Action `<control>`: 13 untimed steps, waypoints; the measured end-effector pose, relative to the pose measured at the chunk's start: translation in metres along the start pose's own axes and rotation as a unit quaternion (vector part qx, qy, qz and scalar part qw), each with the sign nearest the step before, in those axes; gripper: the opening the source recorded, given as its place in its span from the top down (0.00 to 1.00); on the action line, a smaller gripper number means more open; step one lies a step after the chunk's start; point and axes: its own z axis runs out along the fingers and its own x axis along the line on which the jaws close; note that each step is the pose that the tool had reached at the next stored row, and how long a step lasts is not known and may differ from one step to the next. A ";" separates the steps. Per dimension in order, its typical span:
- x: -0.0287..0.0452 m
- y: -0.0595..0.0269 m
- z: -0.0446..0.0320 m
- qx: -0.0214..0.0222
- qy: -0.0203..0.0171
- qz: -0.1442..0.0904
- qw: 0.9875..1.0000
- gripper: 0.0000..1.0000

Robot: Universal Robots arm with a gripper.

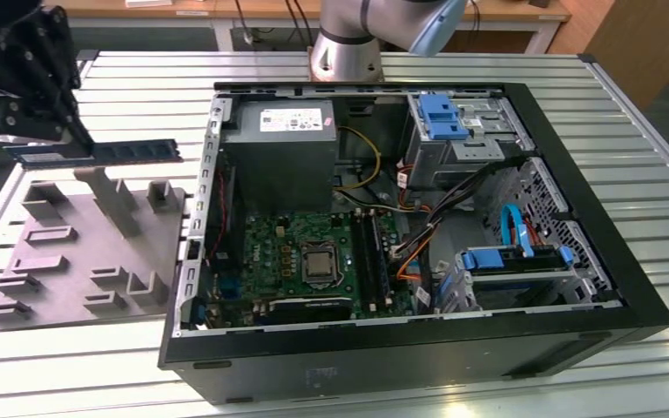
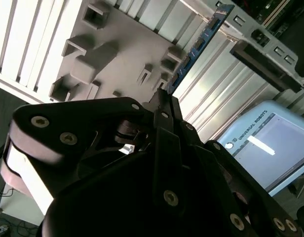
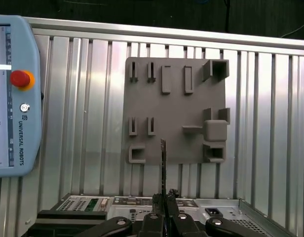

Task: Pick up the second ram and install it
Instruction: 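Pick up the second ram and move it above second insertion slot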

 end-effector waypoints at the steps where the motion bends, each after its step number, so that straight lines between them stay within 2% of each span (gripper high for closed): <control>1: 0.0001 -0.0045 -0.0001 0.000 0.000 0.000 1.000 0.87; 13: 0.0019 -0.0583 -0.0010 0.000 0.000 0.000 1.000 0.87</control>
